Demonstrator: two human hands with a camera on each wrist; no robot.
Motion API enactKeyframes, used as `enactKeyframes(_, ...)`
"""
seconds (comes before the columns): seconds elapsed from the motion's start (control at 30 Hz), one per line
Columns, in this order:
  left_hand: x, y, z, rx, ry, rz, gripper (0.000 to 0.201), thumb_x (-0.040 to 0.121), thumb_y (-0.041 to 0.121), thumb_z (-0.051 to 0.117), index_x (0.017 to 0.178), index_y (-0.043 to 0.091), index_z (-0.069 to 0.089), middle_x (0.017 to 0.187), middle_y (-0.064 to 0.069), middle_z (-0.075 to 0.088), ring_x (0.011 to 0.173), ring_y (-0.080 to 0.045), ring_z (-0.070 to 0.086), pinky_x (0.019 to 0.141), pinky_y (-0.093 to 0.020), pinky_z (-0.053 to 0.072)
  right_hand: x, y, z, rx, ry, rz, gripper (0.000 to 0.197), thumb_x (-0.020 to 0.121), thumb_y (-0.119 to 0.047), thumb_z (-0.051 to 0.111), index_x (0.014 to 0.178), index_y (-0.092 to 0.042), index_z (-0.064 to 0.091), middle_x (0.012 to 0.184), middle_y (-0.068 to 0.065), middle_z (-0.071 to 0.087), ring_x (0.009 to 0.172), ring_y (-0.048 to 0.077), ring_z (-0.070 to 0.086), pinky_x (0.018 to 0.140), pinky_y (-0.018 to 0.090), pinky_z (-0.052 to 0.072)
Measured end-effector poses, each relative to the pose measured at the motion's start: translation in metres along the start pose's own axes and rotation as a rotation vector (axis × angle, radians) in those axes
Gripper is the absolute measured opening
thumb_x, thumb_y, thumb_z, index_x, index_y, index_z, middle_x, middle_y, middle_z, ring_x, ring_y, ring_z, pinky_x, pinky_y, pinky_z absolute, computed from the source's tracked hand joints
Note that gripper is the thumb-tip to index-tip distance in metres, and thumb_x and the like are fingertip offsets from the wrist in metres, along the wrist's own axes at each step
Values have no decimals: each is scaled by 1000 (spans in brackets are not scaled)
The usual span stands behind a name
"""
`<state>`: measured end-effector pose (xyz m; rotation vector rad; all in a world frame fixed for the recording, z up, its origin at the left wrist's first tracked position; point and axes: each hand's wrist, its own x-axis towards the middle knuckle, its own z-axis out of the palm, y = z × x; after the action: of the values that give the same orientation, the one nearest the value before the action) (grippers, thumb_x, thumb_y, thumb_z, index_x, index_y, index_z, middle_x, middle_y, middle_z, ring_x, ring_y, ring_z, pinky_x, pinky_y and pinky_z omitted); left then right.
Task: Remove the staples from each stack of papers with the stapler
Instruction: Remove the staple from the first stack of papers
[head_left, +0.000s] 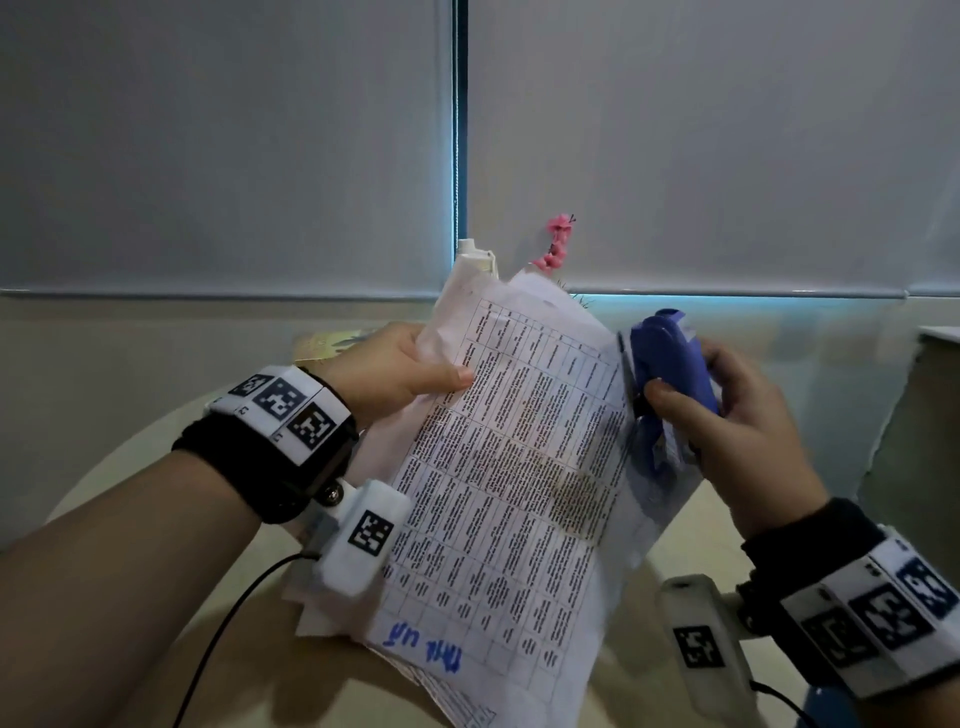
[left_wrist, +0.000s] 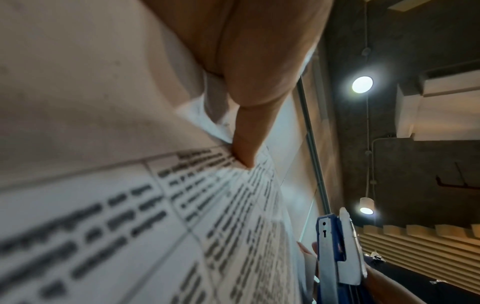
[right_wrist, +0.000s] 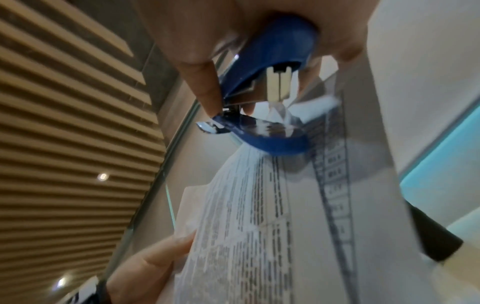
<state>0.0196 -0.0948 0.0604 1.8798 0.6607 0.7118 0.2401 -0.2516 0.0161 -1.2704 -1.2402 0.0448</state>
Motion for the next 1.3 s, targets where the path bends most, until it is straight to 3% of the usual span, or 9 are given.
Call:
enactKeyframes(0.1,-1,0,1,-4,21,16,11,83,6,66,93,7,70,87,-6,76,81,-18,73,74,-30,55,1,1,-5,270,-5,161,7,82,-22,66,86,-20,61,59,-13,55,47,0,47,46,17,35)
enactKeyframes(0.23,-3,4,6,-13,25,50,13,79,9,70,91,4,69,80,-3,76,75,-16,73,71,-29,56,10,7,-12,276,-197,181,77,42,-60,82,97,-9,65,84,14,61,73,24,55,67,38,43)
enactKeyframes(0.4,0,7,13,14,64,105,39,69,18,80,104,5,70,96,-12,75,91,-27,72,89,-48,54,20,-4,-8,95,-409,202,36,58,-30,73,90,-14,68,73,-1,69,66,14,63,66,28,53)
enactKeyframes(0.5,2,5,9,60,66,141,51,62,25,81,108,8,68,100,-9,75,93,-25,72,90,-48,54,24,-1,-2,55,-317,192,35,55,-36,76,80,-13,69,70,-1,65,66,13,59,68,31,47)
enactKeyframes(0.63,-2,-8,-18,250,130,98,40,62,22,86,95,10,66,91,-8,74,85,-24,71,80,-41,56,20,12,-7,233,-152,198,75,31,-62,83,82,-8,71,74,8,63,66,16,56,61,25,46)
enactKeyframes(0.8,-11,-35,-52,157,286,62,22,73,13,77,89,9,61,67,1,69,58,-7,62,60,-24,47,9,12,-23,556,-85,241,9,65,-18,68,70,-14,75,59,-1,68,46,7,60,45,14,46)
enactKeyframes(0.93,-19,-50,-45,-123,148,-19,36,66,8,80,96,15,63,84,-1,75,72,-14,70,70,-30,58,6,17,-25,636,-36,276,37,91,-5,46,69,-12,75,66,2,72,58,13,68,54,20,54)
enactKeyframes(1.17,-25,-52,-26,-168,146,20,23,88,-4,53,99,11,66,87,-1,76,73,-15,72,62,-26,59,3,20,-22,718,34,296,35,93,-6,45,73,-8,74,73,5,73,70,16,71,62,24,56)
enactKeyframes(1.3,-25,-50,-28,-177,180,35,24,80,7,63,104,9,68,104,-11,73,93,-27,67,82,-37,56,1,22,-24,660,-20,282,19,86,-10,53,84,-9,72,78,5,74,71,17,70,61,25,56)
